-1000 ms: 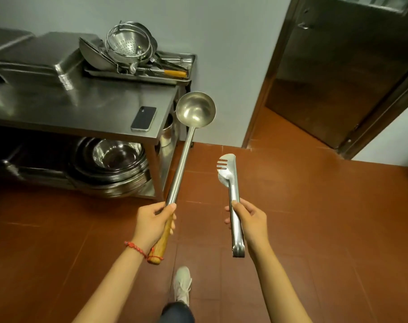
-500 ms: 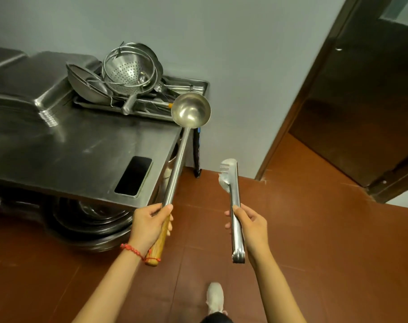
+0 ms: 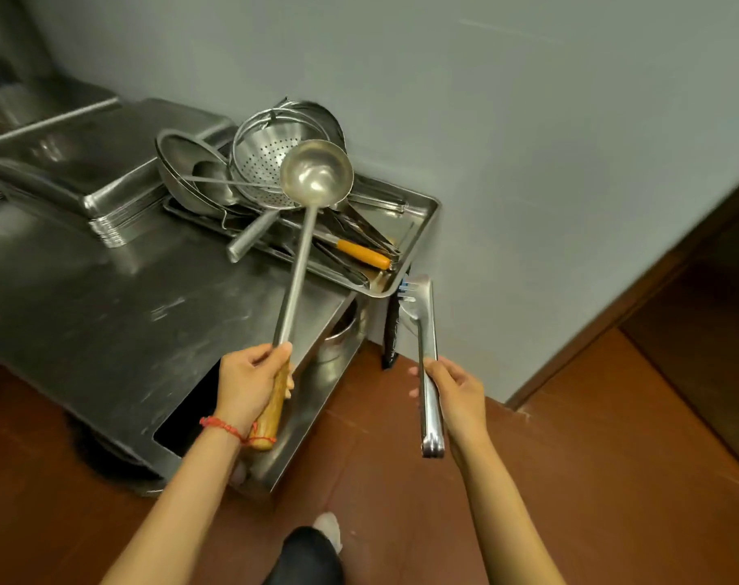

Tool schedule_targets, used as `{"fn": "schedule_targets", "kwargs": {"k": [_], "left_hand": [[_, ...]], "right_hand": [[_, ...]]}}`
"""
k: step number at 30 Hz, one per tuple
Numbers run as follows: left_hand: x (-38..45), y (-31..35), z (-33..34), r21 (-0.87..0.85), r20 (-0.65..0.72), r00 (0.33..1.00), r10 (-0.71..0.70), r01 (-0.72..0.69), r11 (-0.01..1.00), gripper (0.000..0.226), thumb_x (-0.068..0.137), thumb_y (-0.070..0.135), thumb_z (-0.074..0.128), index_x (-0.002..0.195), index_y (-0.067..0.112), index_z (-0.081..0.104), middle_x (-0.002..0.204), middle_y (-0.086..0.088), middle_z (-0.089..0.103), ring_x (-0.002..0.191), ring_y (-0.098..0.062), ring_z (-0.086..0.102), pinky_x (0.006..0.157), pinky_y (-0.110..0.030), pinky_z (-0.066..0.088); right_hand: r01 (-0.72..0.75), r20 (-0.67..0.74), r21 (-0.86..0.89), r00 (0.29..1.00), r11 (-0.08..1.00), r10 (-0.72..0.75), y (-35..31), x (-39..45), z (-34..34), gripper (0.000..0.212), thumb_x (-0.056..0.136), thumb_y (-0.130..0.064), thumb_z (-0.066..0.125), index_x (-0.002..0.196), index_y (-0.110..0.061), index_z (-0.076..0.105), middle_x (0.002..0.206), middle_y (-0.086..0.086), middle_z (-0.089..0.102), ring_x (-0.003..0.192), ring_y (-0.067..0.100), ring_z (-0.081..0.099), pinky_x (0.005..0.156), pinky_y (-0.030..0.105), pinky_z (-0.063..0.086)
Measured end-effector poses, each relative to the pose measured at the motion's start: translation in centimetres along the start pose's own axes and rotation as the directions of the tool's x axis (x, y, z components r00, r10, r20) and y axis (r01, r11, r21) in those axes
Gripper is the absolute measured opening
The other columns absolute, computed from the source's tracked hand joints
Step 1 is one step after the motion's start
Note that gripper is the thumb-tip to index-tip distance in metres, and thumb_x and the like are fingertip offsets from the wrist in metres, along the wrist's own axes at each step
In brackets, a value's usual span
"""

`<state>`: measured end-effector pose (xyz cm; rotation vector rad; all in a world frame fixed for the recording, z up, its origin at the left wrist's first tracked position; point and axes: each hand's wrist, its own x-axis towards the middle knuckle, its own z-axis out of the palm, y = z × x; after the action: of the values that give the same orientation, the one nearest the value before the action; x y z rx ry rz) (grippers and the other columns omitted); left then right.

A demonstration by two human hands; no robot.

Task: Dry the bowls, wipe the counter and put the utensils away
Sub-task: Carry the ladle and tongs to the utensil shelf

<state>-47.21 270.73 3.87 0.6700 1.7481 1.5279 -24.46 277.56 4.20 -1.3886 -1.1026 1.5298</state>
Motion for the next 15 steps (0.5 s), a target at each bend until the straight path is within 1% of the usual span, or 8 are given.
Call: {"fn": "schedule_targets", "kwargs": {"k": [3, 7, 12, 15], "left_hand": [[4.4, 0.2, 1.2, -0.029, -0.061, 0.998, -0.009, 0.007, 1.000, 0.026, 0.084, 0.013, 0.063, 0.061, 0.001, 0.064, 0.042, 0.000, 0.058, 0.034, -0.011, 0.051, 0.037, -0.017, 0.045], [10.2, 0.5, 2.7, -0.037, -0.115, 0.993, -0.016, 0.011, 0.999, 0.026, 0.084, 0.013, 0.064, 0.060, 0.002, 0.064, 0.042, 0.000, 0.059, 0.033, -0.012, 0.051, 0.035, -0.019, 0.045], [16.3, 1.0, 4.3, -0.021, -0.171, 0.984, -0.047, 0.044, 0.999, 0.028, 0.084, 0.015, 0.064, 0.060, -0.001, 0.063, 0.041, -0.001, 0.059, 0.033, -0.011, 0.051, 0.036, -0.018, 0.045], [18.7, 1.3, 5.1, -0.011, -0.193, 0.978, -0.075, 0.074, 0.997, 0.028, 0.084, 0.015, 0.064, 0.060, 0.002, 0.064, 0.041, -0.001, 0.059, 0.033, -0.011, 0.052, 0.036, -0.018, 0.045]], "right_hand": [[-0.007, 0.049, -0.024, 0.999, 1.000, 0.008, -1.5, 5.2, 1.0, 0.025, 0.088, -0.024, 0.058, 0.098, -0.003, 0.068, 0.071, 0.012, 0.067, 0.044, 0.011, 0.058, 0.045, 0.020, 0.047], [-0.002, 0.083, -0.025, 0.997, 1.000, 0.004, -3.2, 11.6, 3.0, 0.026, 0.089, -0.021, 0.057, 0.102, -0.001, 0.066, 0.072, 0.011, 0.067, 0.043, 0.010, 0.058, 0.044, 0.019, 0.048], [-0.012, 0.079, -0.047, 0.997, 0.999, 0.015, -5.5, 18.5, 5.2, 0.025, 0.089, -0.016, 0.057, 0.101, 0.004, 0.065, 0.072, 0.015, 0.065, 0.041, 0.008, 0.057, 0.042, 0.017, 0.047], [-0.012, 0.073, -0.062, 0.997, 0.998, 0.016, -6.6, 21.8, 5.6, 0.024, 0.088, -0.016, 0.056, 0.099, 0.003, 0.066, 0.070, 0.013, 0.065, 0.040, 0.006, 0.057, 0.040, 0.015, 0.045]]}}
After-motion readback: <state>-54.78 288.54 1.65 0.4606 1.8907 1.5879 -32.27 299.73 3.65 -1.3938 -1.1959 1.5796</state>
